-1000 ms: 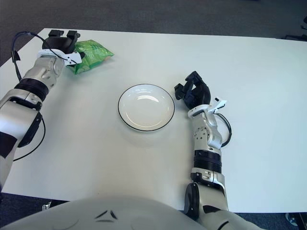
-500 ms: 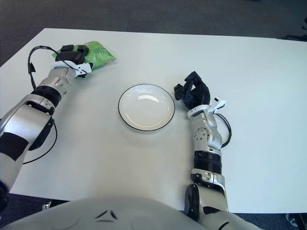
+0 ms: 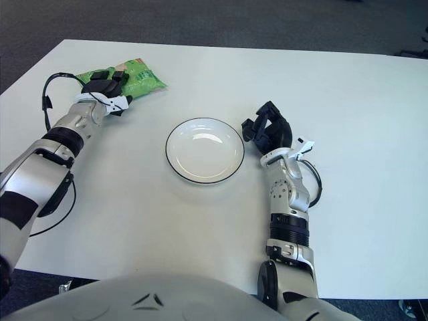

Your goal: Put the snack into the plate.

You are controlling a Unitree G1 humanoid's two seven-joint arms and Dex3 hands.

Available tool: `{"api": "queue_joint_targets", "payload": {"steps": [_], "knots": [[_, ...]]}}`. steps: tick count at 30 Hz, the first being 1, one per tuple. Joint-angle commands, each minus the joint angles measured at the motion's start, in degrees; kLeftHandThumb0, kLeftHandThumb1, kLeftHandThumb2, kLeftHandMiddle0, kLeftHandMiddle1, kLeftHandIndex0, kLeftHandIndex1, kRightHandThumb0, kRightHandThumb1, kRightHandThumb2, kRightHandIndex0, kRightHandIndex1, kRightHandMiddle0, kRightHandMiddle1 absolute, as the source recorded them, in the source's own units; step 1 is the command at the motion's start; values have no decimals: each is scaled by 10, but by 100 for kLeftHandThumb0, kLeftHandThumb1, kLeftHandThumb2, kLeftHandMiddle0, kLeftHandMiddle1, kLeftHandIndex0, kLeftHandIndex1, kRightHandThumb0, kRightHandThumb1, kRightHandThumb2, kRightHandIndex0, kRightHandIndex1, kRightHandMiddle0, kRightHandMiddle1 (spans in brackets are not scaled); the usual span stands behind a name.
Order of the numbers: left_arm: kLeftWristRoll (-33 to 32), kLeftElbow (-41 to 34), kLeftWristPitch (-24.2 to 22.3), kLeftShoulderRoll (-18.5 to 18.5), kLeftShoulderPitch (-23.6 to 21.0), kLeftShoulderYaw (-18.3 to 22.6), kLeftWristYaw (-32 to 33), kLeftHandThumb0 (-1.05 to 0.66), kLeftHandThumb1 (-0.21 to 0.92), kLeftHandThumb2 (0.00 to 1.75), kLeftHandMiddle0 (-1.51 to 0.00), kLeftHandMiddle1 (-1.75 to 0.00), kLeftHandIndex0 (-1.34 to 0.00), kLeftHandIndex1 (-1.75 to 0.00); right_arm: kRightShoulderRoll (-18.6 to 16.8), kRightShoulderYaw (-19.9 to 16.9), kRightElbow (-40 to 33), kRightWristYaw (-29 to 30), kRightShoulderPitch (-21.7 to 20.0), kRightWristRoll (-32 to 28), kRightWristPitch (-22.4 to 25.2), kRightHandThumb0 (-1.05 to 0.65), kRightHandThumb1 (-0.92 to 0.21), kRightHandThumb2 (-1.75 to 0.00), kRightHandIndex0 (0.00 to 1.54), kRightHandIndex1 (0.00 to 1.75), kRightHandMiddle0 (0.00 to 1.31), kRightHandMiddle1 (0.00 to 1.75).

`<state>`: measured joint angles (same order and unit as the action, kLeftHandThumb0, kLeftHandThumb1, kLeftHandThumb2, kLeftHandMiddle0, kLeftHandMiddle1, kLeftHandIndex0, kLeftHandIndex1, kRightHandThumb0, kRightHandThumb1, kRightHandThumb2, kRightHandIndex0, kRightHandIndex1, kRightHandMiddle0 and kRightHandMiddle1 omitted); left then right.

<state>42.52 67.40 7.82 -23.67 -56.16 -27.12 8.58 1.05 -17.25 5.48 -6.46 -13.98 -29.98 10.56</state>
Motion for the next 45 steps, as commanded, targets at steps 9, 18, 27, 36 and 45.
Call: {"api": "queue_joint_targets", "payload": {"steps": [9, 18, 27, 36, 45], "knots": [[0, -238, 32, -87, 142, -4, -60, -102, 92, 130, -30, -69, 0, -93, -26, 5, -24, 26, 64, 0, 22, -52, -22, -143, 126, 175, 69, 175], [-14, -514, 15, -160, 270, 40, -142, -101, 92, 128, -30, -83, 0, -96, -24, 6, -28, 30, 62, -2, 26, -52, -23, -143, 126, 175, 69, 175], [0, -693, 5, -203, 344, 73, -208, -100, 92, 121, -30, -84, 0, -93, -24, 8, -25, 30, 60, -1, 27, -52, -23, -142, 126, 175, 69, 175], [1, -832, -9, -221, 425, 128, -250, -99, 92, 118, -36, -106, 0, -108, -25, 6, -19, 30, 57, -2, 24, -52, -23, -142, 125, 175, 69, 175], [46, -831, 1, -197, 421, 143, -222, -98, 92, 114, -38, -100, 0, -114, -21, 8, -9, 27, 56, 3, 18, -52, -23, -143, 126, 175, 69, 175]]}}
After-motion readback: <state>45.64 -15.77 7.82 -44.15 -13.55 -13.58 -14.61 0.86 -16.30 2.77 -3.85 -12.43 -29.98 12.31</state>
